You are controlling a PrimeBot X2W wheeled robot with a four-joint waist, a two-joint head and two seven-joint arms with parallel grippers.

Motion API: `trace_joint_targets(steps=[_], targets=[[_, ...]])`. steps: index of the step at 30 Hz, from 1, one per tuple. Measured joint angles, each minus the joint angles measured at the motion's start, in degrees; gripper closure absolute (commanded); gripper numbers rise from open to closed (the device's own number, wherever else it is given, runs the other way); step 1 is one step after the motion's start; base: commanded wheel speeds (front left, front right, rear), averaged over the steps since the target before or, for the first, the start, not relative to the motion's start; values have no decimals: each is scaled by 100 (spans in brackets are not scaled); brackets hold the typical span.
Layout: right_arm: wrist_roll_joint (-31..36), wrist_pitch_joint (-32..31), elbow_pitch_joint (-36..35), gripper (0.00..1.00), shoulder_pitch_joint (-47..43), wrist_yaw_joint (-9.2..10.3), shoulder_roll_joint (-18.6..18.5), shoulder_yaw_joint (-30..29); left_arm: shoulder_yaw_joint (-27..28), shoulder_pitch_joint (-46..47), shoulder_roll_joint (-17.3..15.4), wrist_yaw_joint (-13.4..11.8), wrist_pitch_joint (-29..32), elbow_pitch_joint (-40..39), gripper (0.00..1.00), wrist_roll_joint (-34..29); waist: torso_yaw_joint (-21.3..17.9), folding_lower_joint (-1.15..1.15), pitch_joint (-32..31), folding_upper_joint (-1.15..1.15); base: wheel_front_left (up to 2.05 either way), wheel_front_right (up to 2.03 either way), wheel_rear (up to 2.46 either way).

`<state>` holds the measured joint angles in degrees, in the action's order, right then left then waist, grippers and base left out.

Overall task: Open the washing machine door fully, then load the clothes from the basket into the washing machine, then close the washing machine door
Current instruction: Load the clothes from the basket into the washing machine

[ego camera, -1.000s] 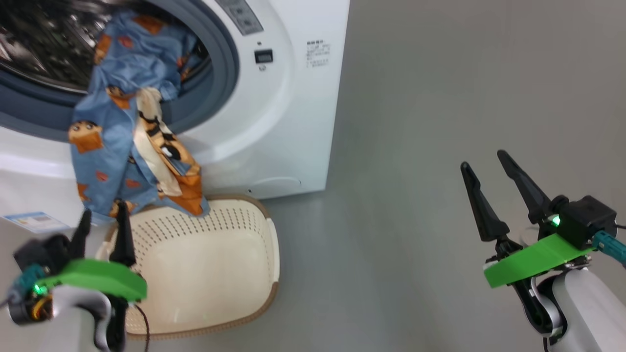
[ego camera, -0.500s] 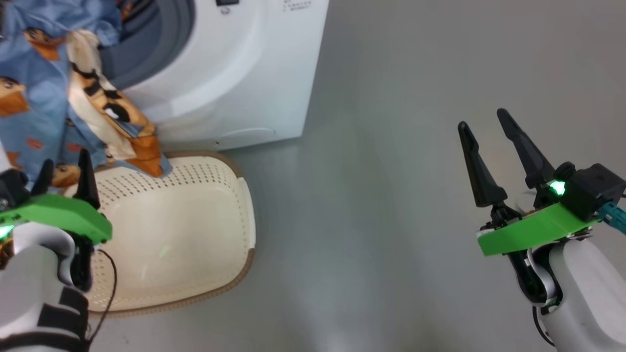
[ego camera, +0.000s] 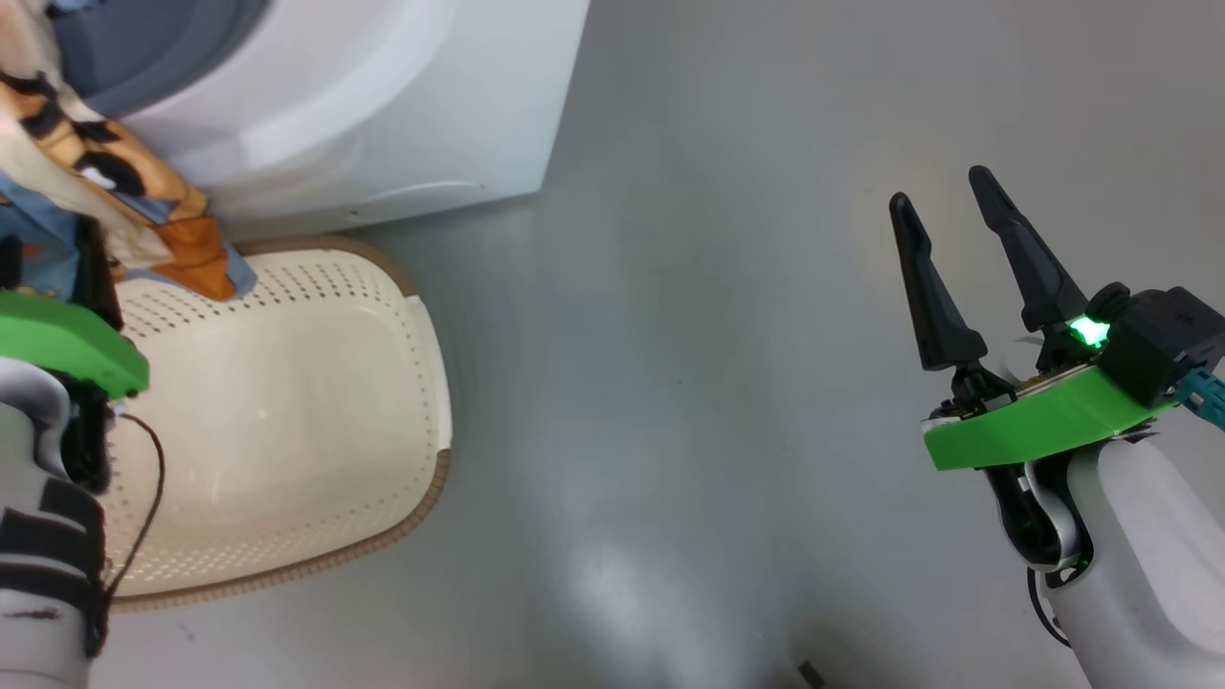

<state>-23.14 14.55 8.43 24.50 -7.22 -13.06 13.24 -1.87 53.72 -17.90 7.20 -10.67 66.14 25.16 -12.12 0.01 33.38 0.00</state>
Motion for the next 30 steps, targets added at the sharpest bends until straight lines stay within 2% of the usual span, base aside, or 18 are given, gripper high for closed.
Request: trace_joint_targets(steps=[10, 16, 17, 18, 19, 20, 30], targets=[[1, 0, -47, 0, 125, -1, 59, -3, -32, 608, -213, -20, -243, 199, 0, -4, -191, 0, 398, 0, 0, 0, 0], [2, 0, -55, 0, 127, -1, 68, -24, -27, 642, -260, -71, -346, 204, 0, -12, -239, 0, 531, 0, 0, 0, 0], [5, 0, -53, 0, 128, -1, 70, -27, -27, 641, -261, -71, -346, 188, 8, -13, -234, 0, 537, 0, 0, 0, 0], [15, 0, -53, 0, 129, -1, 75, -27, -27, 639, -259, -71, -345, 168, 40, -25, -226, 0, 535, 0, 0, 0, 0], [21, 0, -52, 0, 130, -1, 76, -30, -29, 631, -247, -71, -345, 135, 84, -52, -216, 0, 530, 0, 0, 0, 0], [24, 0, -48, 0, 130, -1, 78, -31, -26, 608, -231, -70, -343, 77, 100, -62, -204, 0, 523, 0, 0, 0, 0], [43, 0, 34, 0, 145, -1, 85, 52, 21, 112, -34, -59, -355, -802, 100, -113, -53, -1, 236, 0, 0, 0, 0]])
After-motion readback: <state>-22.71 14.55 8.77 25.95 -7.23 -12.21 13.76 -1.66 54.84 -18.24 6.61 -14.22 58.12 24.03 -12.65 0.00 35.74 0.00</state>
